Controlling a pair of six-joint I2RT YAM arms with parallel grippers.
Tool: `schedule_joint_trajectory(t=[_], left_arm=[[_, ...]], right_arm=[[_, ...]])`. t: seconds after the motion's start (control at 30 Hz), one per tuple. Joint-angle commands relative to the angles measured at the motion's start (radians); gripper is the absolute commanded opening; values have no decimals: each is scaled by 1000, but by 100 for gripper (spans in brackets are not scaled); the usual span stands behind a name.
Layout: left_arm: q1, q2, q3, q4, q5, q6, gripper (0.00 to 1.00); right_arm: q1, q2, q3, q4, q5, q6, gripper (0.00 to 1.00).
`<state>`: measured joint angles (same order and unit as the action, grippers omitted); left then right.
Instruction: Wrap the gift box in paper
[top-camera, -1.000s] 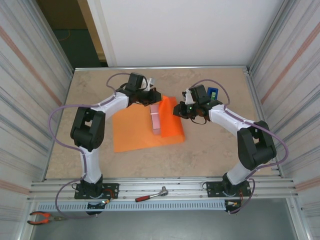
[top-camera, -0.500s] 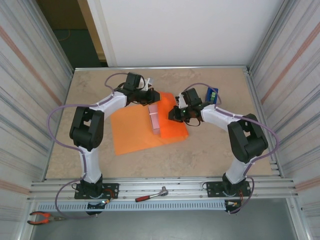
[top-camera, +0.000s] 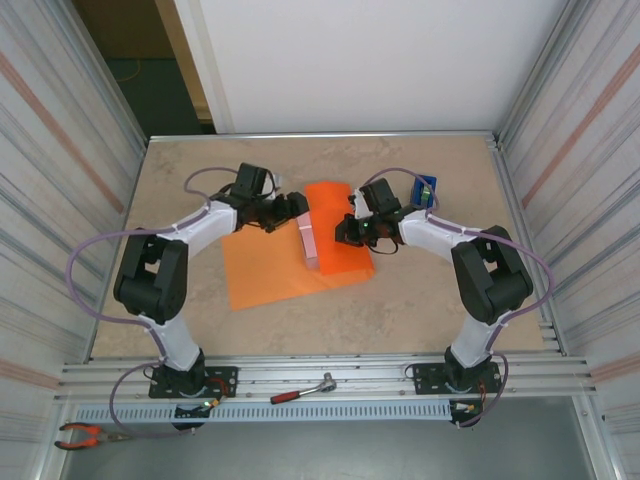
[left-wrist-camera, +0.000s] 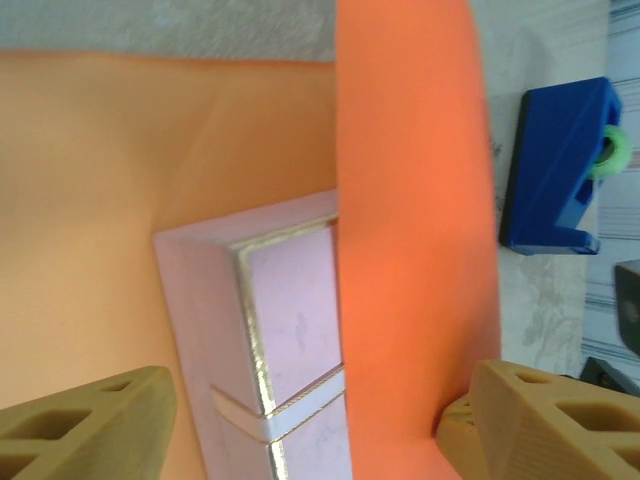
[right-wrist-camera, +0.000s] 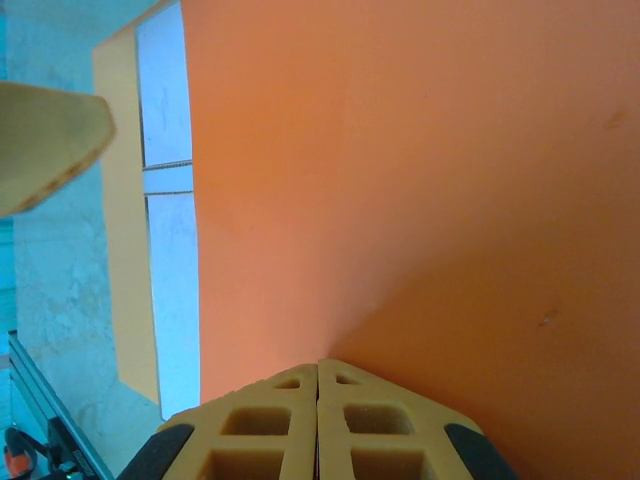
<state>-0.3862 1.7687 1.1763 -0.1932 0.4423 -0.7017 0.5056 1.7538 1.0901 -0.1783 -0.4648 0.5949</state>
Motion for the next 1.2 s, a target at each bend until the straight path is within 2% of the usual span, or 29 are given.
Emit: schedule_joint_trajectory(t=[0.0, 0.3, 0.47, 0.63, 0.9, 1.0, 1.17], left_arm=[[-44, -4, -28, 18, -34, -45, 79], [-112, 87, 43, -37, -64, -33, 80], [-117, 154, 99, -66, 0, 21, 65], [-118, 179, 120, -95, 29, 95, 59], [-118, 170, 116, -155, 28, 189, 58], [-117, 166, 107, -158, 29, 193, 58], [-129, 151, 92, -171, 21, 204, 60]], right_arm=[[15, 1, -26, -6, 13, -1, 8], [33, -12, -54, 2, 28, 9, 8], [41, -47, -96, 37, 38, 46, 7], [42, -100, -120, 59, 50, 83, 6], [-15, -230, -98, 22, 120, 106, 24], [-62, -234, -103, 19, 119, 110, 32], [-128, -217, -124, 36, 90, 114, 39]])
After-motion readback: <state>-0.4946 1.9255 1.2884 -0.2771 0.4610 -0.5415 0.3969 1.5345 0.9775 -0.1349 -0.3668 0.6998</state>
